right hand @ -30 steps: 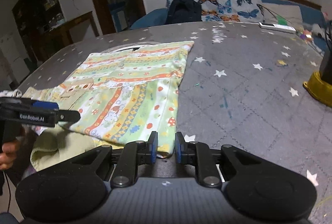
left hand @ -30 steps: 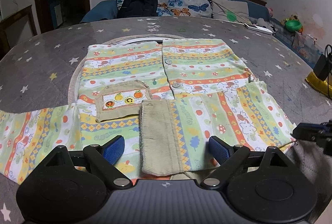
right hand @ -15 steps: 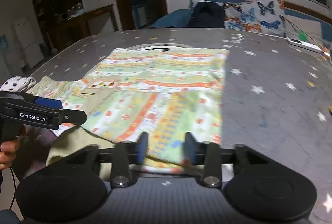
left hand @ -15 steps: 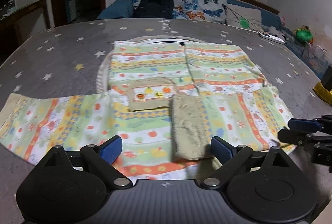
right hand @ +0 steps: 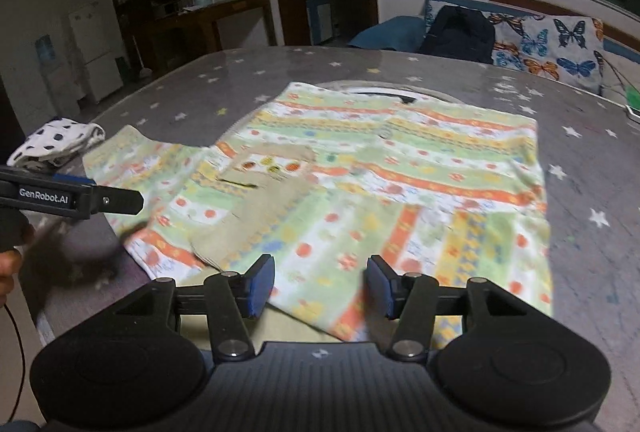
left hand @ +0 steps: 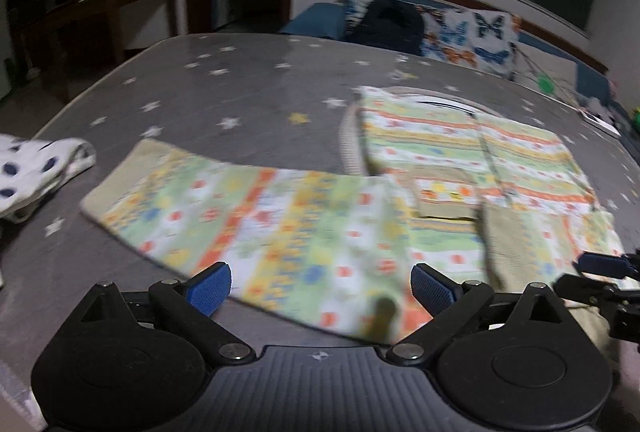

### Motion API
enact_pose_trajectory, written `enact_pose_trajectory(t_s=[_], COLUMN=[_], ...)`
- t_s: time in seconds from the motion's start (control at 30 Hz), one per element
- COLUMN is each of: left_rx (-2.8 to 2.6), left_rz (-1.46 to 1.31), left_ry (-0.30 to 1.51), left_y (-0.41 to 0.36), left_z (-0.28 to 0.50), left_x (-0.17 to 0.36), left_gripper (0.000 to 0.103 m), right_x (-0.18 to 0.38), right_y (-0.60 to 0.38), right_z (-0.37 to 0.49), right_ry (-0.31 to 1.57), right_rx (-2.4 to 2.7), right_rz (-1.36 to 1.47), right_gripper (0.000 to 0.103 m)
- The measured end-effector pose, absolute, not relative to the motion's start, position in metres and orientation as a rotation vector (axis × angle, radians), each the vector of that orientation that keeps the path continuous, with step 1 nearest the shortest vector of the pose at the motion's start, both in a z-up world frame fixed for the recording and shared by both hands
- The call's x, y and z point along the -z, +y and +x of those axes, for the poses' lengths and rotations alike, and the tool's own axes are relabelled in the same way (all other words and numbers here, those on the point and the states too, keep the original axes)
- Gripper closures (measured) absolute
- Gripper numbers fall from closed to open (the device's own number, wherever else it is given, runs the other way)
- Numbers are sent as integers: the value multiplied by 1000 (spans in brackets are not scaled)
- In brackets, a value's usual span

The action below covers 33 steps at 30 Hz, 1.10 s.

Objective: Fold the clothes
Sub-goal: 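Move the left tool to the other sleeve's khaki cuff and grasp it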

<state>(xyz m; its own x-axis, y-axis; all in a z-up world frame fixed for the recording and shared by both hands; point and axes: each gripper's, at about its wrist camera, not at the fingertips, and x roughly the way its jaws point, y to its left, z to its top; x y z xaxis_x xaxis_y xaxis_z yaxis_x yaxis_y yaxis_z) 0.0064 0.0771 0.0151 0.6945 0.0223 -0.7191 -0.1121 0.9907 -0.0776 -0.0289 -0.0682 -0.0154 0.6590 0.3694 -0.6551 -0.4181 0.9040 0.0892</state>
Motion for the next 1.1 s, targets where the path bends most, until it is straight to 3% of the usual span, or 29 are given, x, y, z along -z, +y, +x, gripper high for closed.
enact_pose_trajectory(t_s=[0.33, 0.6, 0.77, 0.83, 0.9, 0.97, 1.07, 1.1], left_rx=[-294, -405, -421, -426, -439, -440, -429, -420], left_rz=[-231, -297, -308, -302, -280, -269, -267, -270], left_ry=[731, 696, 698, 694, 687, 682, 676, 676], left_y=[157, 208, 216, 215, 214, 212, 213, 212], left_z=[8, 16, 23, 26, 29, 32, 36, 37], left_x=[-13, -4, -1, -1, 1, 2, 3, 2], left_gripper=[6, 22, 27, 31, 42, 43, 59, 68], right_x=[15, 15, 15, 15, 14, 14, 13, 12], right_y=[-59, -58, -59, -59, -59, -60, -62, -62], right_z=[-29, -29, -28, -29, -29, -29, -30, -31], right_ry=[736, 736, 739, 740, 738, 736, 731, 728], right_rx=[-467, -477, -477, -476, -473, -470, -469, -468], right_rz=[-86, -81, -79, -79, -78, -75, -70, -70], right_gripper=[45, 45, 44, 44, 44, 44, 44, 44])
